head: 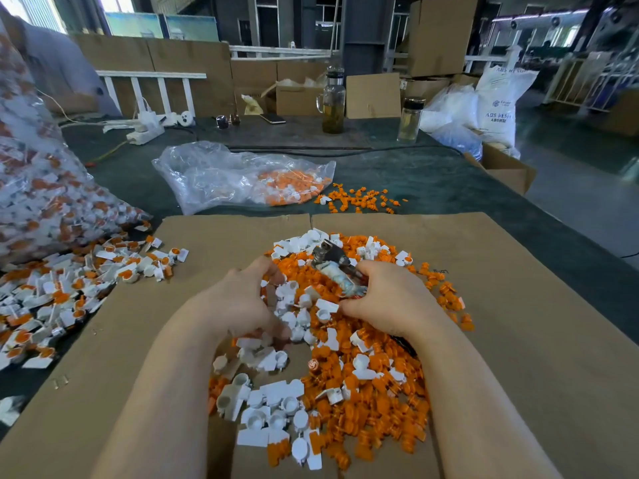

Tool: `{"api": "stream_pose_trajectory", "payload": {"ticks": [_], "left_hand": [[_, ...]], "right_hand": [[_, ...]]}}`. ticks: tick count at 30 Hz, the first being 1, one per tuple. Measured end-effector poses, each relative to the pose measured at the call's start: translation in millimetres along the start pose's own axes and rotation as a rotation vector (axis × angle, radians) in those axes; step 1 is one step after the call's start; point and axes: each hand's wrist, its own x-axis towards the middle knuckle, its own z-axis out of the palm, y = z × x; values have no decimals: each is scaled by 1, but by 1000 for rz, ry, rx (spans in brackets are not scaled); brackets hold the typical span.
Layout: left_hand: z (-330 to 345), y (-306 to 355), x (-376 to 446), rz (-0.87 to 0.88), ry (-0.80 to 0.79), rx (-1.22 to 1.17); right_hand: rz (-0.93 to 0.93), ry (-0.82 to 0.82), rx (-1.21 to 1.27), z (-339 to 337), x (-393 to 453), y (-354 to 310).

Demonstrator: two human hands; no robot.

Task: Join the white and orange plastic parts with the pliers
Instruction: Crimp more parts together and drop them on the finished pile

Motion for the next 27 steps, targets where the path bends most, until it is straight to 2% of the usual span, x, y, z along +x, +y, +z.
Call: {"api": "stream_pose_trajectory", "payload": {"ticks": [10, 12, 14, 18, 21, 24, 27], "left_hand": [[21, 19, 13, 117, 289, -195], [22, 26, 9, 173, 320, -261], [24, 35, 2, 237, 299, -459], [32, 50, -4, 231, 331, -864], [31, 53, -5, 205, 354, -1070], [27, 49, -4, 207, 393, -1152], [25, 46, -3, 223, 401, -1074]], "right_hand": [[56, 238, -30, 3, 5, -2], [6, 300, -15, -1, 2, -4], [-90, 330, 19, -5, -2, -9], [-239, 298, 6, -6, -8, -25], [-250, 268, -73, -6, -8, -26], [-218, 253, -138, -5, -10, -22], [-184, 256, -115, -4, -12, -23]]}}
